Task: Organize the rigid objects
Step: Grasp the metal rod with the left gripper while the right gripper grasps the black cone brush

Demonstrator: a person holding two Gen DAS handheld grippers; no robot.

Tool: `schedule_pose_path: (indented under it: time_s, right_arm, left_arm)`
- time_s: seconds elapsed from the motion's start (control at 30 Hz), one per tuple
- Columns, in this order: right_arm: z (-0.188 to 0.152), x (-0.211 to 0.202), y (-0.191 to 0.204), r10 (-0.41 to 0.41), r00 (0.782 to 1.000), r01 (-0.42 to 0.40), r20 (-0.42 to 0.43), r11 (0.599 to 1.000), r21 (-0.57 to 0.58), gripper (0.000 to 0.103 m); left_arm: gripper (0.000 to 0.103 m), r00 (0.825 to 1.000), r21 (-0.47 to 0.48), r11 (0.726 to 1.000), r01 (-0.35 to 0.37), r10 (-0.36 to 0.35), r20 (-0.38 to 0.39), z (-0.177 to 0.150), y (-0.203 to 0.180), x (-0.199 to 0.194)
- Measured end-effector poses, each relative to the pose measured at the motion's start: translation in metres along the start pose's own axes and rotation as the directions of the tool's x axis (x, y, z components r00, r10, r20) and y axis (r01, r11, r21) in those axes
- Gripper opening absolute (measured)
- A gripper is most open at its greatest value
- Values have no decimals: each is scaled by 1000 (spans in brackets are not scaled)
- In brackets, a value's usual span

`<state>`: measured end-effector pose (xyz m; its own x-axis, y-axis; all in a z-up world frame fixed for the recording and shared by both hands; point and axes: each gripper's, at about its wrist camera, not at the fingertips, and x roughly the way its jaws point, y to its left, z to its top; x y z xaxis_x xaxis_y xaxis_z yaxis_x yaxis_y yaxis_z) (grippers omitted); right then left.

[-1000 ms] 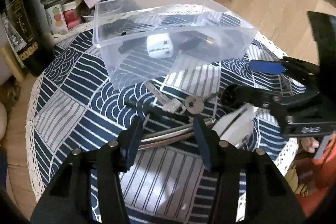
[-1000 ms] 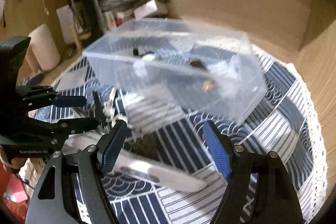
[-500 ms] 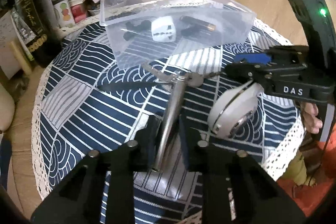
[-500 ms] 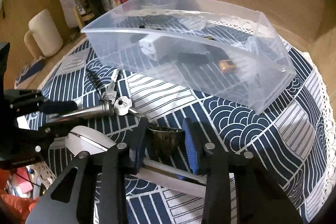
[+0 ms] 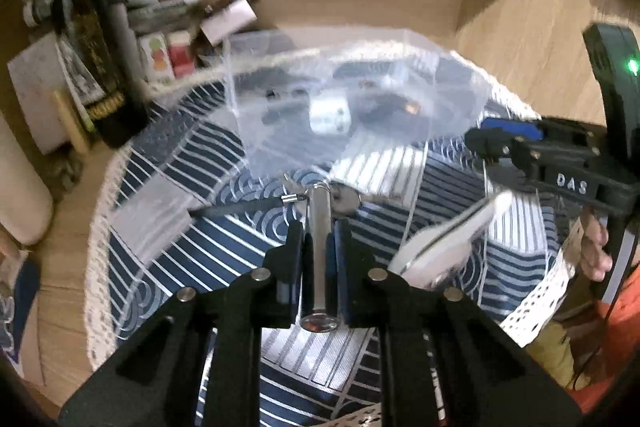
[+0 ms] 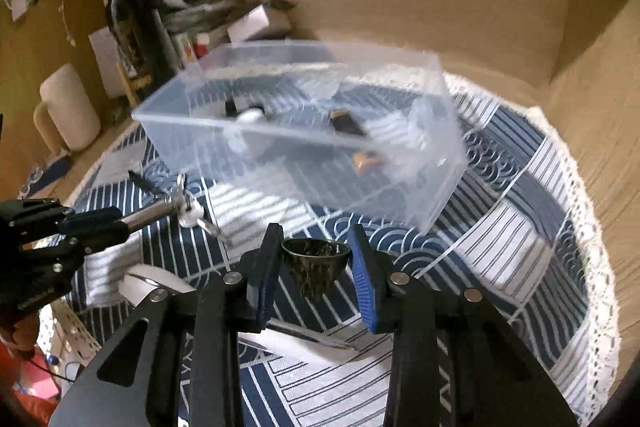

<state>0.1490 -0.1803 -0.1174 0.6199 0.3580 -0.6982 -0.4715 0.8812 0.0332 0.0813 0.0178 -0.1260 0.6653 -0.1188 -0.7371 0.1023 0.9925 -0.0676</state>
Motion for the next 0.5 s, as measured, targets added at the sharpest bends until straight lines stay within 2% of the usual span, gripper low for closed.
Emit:
schedule_pose_path:
  time_s: [0.23,0.5]
  right_arm:
    - [16,-23,2,5,996,-5,88,1000,-6,31]
    - [42,-40,2,-5,984,6,179,1000,-4,31]
  left_arm:
    - [15,995,-17,1000,1,1,99,25,7,-31]
    - [15,976,-23,1000,-11,15,216,56,9,-57]
